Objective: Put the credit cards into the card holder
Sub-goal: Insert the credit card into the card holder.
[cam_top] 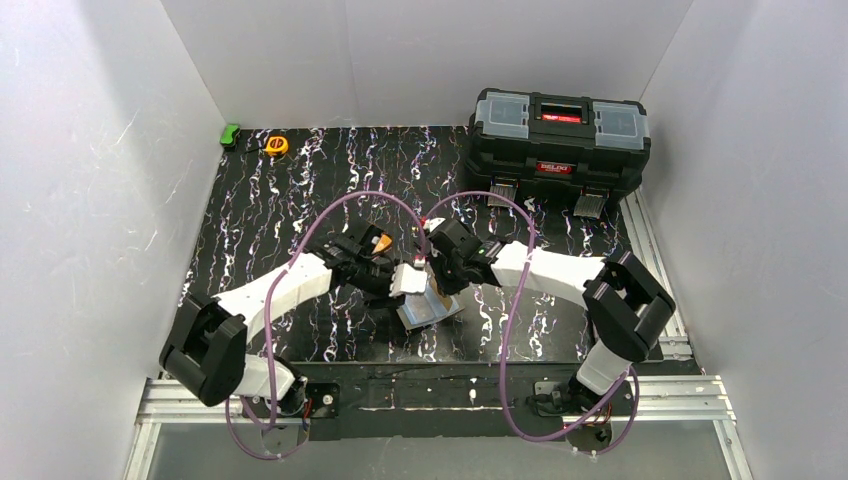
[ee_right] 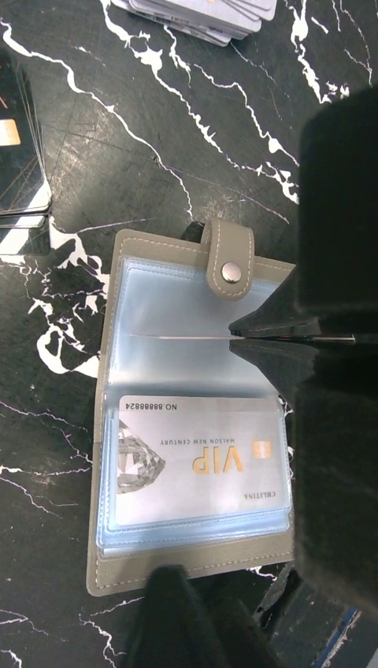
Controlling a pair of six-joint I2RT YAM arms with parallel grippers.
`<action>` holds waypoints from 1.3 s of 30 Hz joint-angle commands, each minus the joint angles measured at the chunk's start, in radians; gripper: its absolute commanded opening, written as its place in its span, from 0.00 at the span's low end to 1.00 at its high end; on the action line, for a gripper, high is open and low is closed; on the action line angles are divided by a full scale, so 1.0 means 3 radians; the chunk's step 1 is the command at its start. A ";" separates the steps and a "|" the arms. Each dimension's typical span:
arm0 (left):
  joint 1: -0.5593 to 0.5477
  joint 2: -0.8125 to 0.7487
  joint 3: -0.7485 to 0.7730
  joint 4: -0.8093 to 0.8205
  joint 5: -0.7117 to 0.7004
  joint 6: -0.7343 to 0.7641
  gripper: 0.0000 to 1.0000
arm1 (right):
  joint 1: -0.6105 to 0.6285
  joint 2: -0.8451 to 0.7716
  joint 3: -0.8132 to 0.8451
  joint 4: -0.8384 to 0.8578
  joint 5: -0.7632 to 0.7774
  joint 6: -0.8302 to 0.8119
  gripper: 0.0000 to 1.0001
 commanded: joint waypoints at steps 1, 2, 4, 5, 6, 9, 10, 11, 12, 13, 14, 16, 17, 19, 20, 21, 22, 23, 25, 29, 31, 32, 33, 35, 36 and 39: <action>0.0062 0.0058 0.0317 0.0009 -0.0341 -0.1107 0.38 | 0.0015 -0.0077 -0.0183 0.0040 -0.0138 0.0092 0.01; 0.0114 0.0063 0.0358 -0.0001 -0.0391 -0.1394 0.38 | 0.0015 -0.0085 -0.0210 0.0054 -0.0141 0.0095 0.01; 0.0247 0.0090 0.0461 -0.0027 -0.0475 -0.2010 0.39 | 0.0018 -0.0100 -0.0244 0.0079 -0.0148 0.0100 0.01; 0.0333 0.0118 0.0513 -0.0066 -0.0464 -0.2295 0.40 | 0.0016 -0.0102 -0.0256 0.0087 -0.0146 0.0104 0.01; 0.0423 0.0154 0.0570 -0.0117 -0.0403 -0.2592 0.41 | 0.0015 -0.0104 -0.0266 0.0102 -0.0144 0.0109 0.01; 0.0650 0.0263 0.0625 -0.0205 -0.0133 -0.3404 0.44 | 0.0006 -0.0104 -0.0278 0.0134 -0.0152 0.0116 0.01; 0.0687 0.0288 0.0580 -0.0197 -0.0057 -0.3687 0.45 | -0.0002 -0.0107 -0.0283 0.0141 -0.0159 0.0115 0.01; 0.0702 0.0305 0.0525 -0.0168 0.0017 -0.3853 0.46 | -0.0005 -0.0105 -0.0287 0.0152 -0.0166 0.0120 0.01; 0.0712 0.0327 0.0472 -0.0127 0.0092 -0.3989 0.48 | -0.0012 -0.0104 -0.0294 0.0158 -0.0169 0.0120 0.01; 0.0713 0.0354 0.0421 -0.0088 0.0139 -0.4094 0.49 | -0.0018 -0.0109 -0.0301 0.0169 -0.0176 0.0120 0.01; 0.0713 0.0379 0.0370 -0.0041 0.0180 -0.4193 0.49 | -0.0027 -0.0115 -0.0311 0.0174 -0.0177 0.0122 0.01; 0.0713 0.0436 0.0282 0.0037 0.0221 -0.4296 0.50 | -0.0047 -0.0123 -0.0332 0.0185 -0.0175 0.0125 0.01; 0.0713 0.0454 0.0232 0.0086 0.0230 -0.4351 0.50 | -0.0061 -0.0126 -0.0343 0.0185 -0.0177 0.0126 0.01; 0.0712 0.0486 0.0155 0.0135 0.0245 -0.4439 0.50 | -0.0085 -0.0132 -0.0360 0.0196 -0.0175 0.0126 0.01; 0.0713 0.0500 0.0128 0.0155 0.0256 -0.4479 0.50 | -0.0098 -0.0130 -0.0362 0.0196 -0.0175 0.0126 0.01; 0.0713 0.0517 0.0104 0.0160 0.0270 -0.4509 0.50 | -0.0113 -0.0137 -0.0364 0.0196 -0.0175 0.0126 0.01; 0.0713 0.0535 0.0088 0.0161 0.0268 -0.4549 0.50 | -0.0123 -0.0136 -0.0365 0.0201 -0.0248 0.0126 0.01; 0.0712 0.0547 0.0072 0.0162 0.0265 -0.4578 0.50 | -0.0134 -0.0139 -0.0364 0.0205 -0.0274 0.0126 0.01; 0.0712 0.0562 0.0025 0.0220 0.0310 -0.4629 0.50 | -0.0154 -0.0135 -0.0353 0.0212 -0.0286 0.0126 0.01; 0.0710 0.0570 -0.0070 0.0440 0.0465 -0.4704 0.44 | -0.0181 -0.0121 -0.0344 0.0212 -0.0312 0.0126 0.01; 0.0713 0.0587 -0.0090 0.0511 0.0503 -0.4685 0.39 | -0.0190 -0.0118 -0.0338 0.0212 -0.0318 0.0126 0.01; 0.0713 0.0596 -0.0098 0.0536 0.0528 -0.4658 0.37 | -0.0198 -0.0122 -0.0336 0.0212 -0.0322 0.0126 0.01; 0.0711 0.0605 -0.0108 0.0562 0.0554 -0.4627 0.34 | -0.0205 -0.0127 -0.0334 0.0211 -0.0329 0.0131 0.01; 0.0713 0.0619 -0.0124 0.0598 0.0585 -0.4592 0.25 | -0.0219 -0.0130 -0.0334 0.0211 -0.0338 0.0131 0.01; 0.0710 0.0632 -0.0124 0.0613 0.0593 -0.4573 0.23 | -0.0224 -0.0131 -0.0336 0.0212 -0.0345 0.0132 0.01; 0.0713 0.0673 -0.0119 0.0668 0.0596 -0.4567 0.21 | -0.0240 -0.0132 -0.0327 0.0212 -0.0366 0.0135 0.01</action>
